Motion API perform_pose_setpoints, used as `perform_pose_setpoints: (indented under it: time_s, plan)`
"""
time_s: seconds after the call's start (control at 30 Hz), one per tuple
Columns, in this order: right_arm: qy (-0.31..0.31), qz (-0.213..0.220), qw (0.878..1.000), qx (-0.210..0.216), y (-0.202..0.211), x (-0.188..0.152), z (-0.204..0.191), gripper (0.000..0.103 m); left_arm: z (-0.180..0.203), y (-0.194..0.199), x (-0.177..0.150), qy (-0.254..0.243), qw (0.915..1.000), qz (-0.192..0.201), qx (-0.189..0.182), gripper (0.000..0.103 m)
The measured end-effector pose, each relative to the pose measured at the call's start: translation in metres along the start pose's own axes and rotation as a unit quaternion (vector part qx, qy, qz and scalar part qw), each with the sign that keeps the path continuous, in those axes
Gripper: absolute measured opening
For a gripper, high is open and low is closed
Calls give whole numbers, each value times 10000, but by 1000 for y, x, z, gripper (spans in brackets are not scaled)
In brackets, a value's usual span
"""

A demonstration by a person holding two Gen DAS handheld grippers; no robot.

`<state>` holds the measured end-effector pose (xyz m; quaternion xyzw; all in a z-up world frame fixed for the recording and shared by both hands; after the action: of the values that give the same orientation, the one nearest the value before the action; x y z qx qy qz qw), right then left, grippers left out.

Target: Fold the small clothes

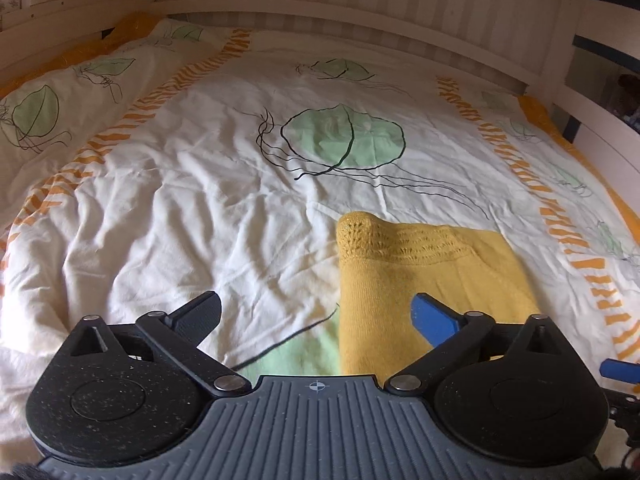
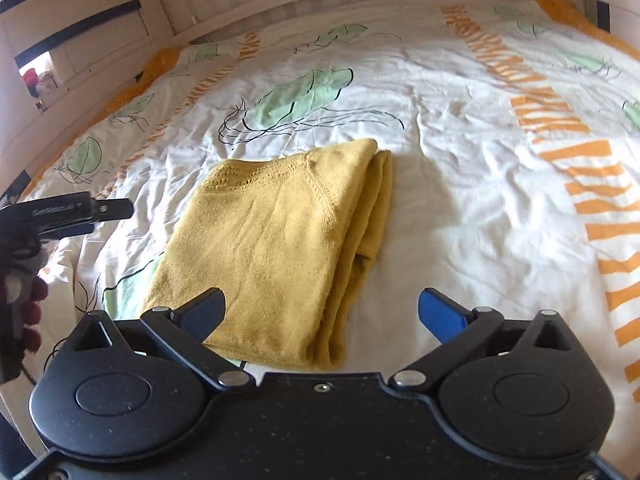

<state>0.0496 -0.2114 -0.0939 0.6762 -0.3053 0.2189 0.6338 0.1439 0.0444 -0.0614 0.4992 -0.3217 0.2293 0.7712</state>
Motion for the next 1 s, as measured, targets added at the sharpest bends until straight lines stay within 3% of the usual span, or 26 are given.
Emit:
perform_pose_setpoints:
  time_s: [0.13, 0.47, 0.67, 1.0]
  plan:
    - [92, 175, 9995, -242, 11, 1, -5, 103, 12, 20, -11, -2, 9999, 117, 89, 102]
    - [-134, 307, 9982, -495, 32, -8, 2, 103, 41, 40, -40, -247, 9997, -29, 64, 102]
    - [-9, 341, 9970, -699, 45, -17, 3, 103, 56, 51, -52, -516, 9954, -219, 780, 101]
    - [41, 635, 9948, -798, 73, -19, 1, 102, 76, 67, -64, -841, 9884, -259, 1239, 101]
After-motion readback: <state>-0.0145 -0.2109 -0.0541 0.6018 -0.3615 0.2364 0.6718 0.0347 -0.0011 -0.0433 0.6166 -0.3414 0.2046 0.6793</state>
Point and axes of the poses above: each gripper's, at about its wrist camera, not at the fingertips, and y roughly against the way its jaws point, z to its right, x to its top, the point moved 7 cm from there along -y, roughly the way its jaws point, and after that the axes turned 15 degrees about -x, right-handed, at the moved point
